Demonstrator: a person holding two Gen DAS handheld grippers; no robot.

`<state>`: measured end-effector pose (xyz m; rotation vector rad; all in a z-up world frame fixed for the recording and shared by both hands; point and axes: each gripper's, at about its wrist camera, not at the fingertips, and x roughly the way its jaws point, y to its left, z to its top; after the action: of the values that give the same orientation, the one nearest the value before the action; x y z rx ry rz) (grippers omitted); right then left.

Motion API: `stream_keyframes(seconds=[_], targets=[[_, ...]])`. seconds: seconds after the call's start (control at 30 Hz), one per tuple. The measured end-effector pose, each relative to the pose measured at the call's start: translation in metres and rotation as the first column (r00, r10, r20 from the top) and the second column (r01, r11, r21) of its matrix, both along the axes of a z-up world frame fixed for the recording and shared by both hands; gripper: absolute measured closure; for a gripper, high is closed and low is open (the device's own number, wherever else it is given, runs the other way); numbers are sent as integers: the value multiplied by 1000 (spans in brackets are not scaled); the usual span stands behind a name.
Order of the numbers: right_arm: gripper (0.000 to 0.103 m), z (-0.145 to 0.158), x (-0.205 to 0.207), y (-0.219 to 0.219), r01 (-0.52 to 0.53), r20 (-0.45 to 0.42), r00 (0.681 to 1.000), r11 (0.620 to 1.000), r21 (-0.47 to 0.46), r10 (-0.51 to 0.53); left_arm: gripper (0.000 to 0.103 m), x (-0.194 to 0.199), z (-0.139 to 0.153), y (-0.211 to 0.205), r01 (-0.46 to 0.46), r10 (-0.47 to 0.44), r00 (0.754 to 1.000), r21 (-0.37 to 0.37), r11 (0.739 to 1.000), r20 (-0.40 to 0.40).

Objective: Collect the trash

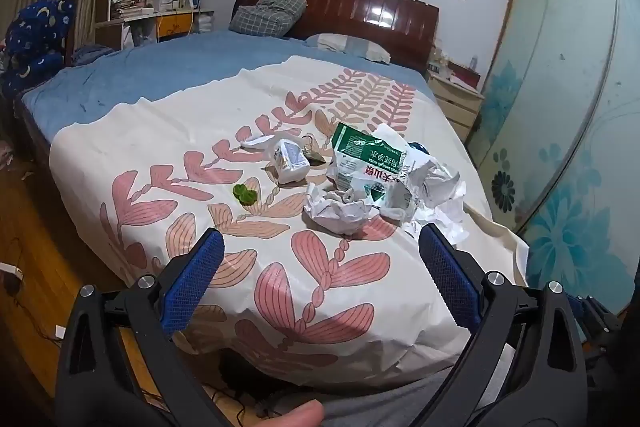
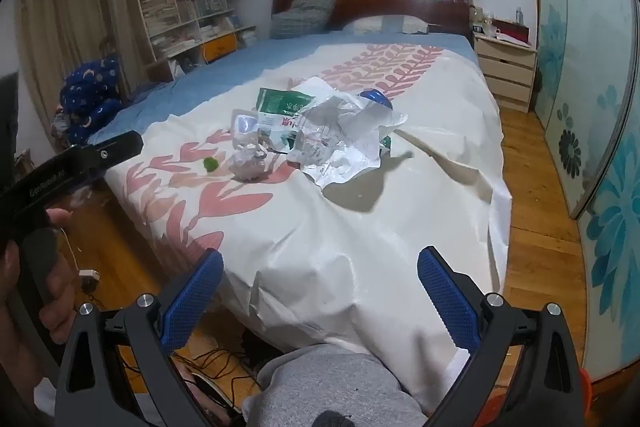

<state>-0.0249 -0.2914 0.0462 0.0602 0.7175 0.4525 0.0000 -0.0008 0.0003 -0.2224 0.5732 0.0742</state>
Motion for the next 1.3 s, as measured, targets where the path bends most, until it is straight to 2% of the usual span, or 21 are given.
stream_keyframes(seconds=[0.2, 0.53, 1.3], targets=[[7, 4, -9, 12, -11, 22, 1000, 1000, -11, 12, 6, -5, 2, 1, -7, 7, 1000, 0, 1000, 13], [7, -6, 4, 6, -1, -20, 1000, 1000, 18, 2, 6, 8, -9, 2, -36, 36, 998, 7, 999, -42], [7, -7, 3, 6, -3, -32, 999, 1000, 18, 4, 6, 0, -5, 4, -37, 37, 999, 4, 999, -25]])
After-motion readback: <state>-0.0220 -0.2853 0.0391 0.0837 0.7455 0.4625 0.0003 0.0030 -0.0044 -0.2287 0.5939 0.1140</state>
